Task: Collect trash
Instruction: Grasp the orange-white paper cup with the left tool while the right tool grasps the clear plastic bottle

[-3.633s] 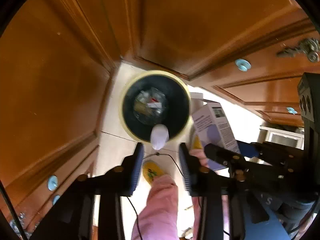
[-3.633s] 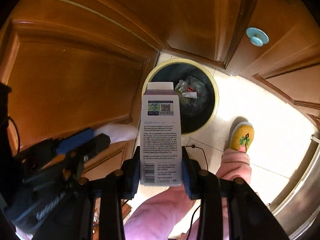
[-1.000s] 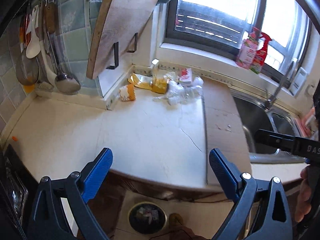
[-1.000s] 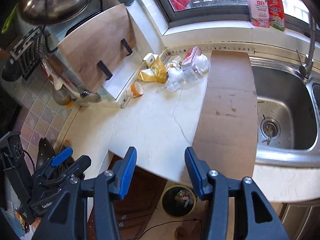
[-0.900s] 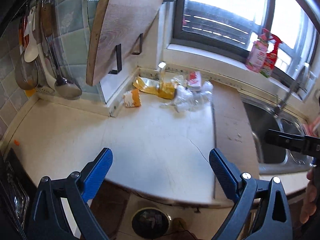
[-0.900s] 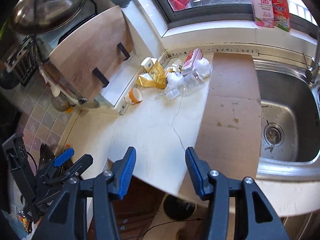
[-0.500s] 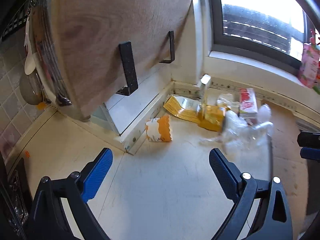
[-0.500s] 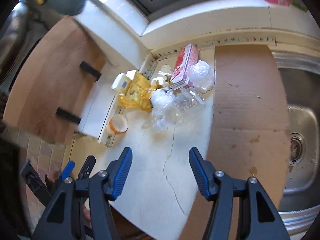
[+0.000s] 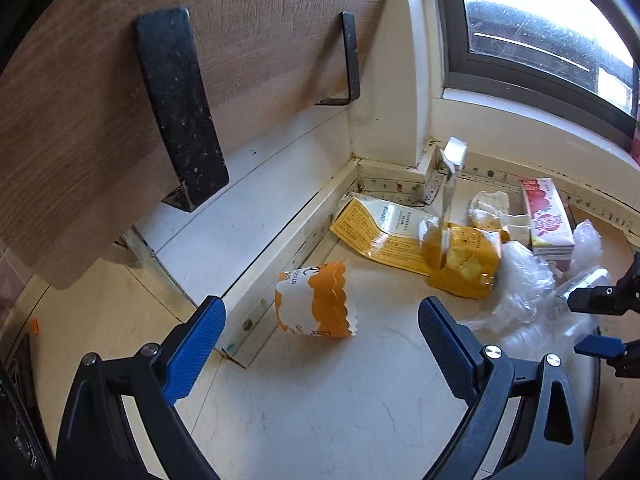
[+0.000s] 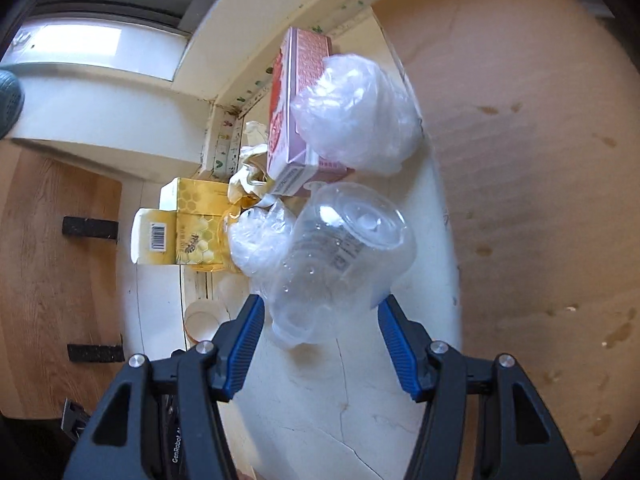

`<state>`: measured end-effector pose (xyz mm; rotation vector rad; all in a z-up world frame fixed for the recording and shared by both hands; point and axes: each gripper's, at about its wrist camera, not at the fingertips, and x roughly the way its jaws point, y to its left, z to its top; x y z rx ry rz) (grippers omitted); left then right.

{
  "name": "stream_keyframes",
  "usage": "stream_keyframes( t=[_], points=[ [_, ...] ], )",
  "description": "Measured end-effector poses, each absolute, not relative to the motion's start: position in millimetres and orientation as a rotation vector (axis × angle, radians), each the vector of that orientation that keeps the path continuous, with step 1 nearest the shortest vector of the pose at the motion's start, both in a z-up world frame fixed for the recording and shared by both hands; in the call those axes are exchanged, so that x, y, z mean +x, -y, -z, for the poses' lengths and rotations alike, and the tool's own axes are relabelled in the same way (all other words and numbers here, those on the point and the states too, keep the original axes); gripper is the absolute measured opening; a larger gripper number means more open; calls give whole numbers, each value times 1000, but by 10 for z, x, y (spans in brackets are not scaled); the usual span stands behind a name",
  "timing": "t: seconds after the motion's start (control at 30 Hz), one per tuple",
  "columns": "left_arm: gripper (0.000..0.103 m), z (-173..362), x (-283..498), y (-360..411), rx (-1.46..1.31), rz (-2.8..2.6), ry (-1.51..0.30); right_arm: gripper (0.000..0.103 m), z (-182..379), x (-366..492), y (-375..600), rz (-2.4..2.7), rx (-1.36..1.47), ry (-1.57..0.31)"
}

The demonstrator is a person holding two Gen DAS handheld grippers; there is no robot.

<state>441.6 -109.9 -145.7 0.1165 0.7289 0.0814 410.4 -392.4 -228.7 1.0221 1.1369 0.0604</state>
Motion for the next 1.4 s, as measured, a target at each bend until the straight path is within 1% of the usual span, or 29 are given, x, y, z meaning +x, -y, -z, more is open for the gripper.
stream_keyframes(
  t=[0.1, 0.5, 0.87, 0.93, 1.03, 1.13, 1.2, 1.3, 1.4],
  points=[
    [96, 1527, 4505, 1077, 131, -105, -739, 64, 2327, 4139, 3901, -45, 1039, -1133],
    [96, 1830, 4800, 1095, 153, -148, -799, 64, 2300, 4226, 3877, 36, 1007, -1113],
    [96, 1962, 4940, 1012, 115, -169, -837, 63, 2297, 4258, 3822, 35, 953, -1112],
    [94, 1975, 4958, 1021, 118, -168, -836, 63, 2300, 4246, 3816, 32, 946, -1110],
    [86, 2005, 4995, 1053, 117, -153, -850, 63, 2307, 4252, 3792, 24, 936, -1110],
    [75, 2061, 5056, 1087, 121, -144, -866, 62, 2304, 4240, 3783, 11, 924, -1105],
    [64, 2106, 5096, 1101, 114, -138, -884, 62, 2298, 4232, 3779, 3, 916, -1102],
    [57, 2120, 5101, 1121, 109, -137, -887, 62, 2280, 4206, 3776, -7, 901, -1095],
    [56, 2118, 5096, 1146, 110, -139, -887, 62, 2254, 4189, 3765, -16, 879, -1084]
  ],
)
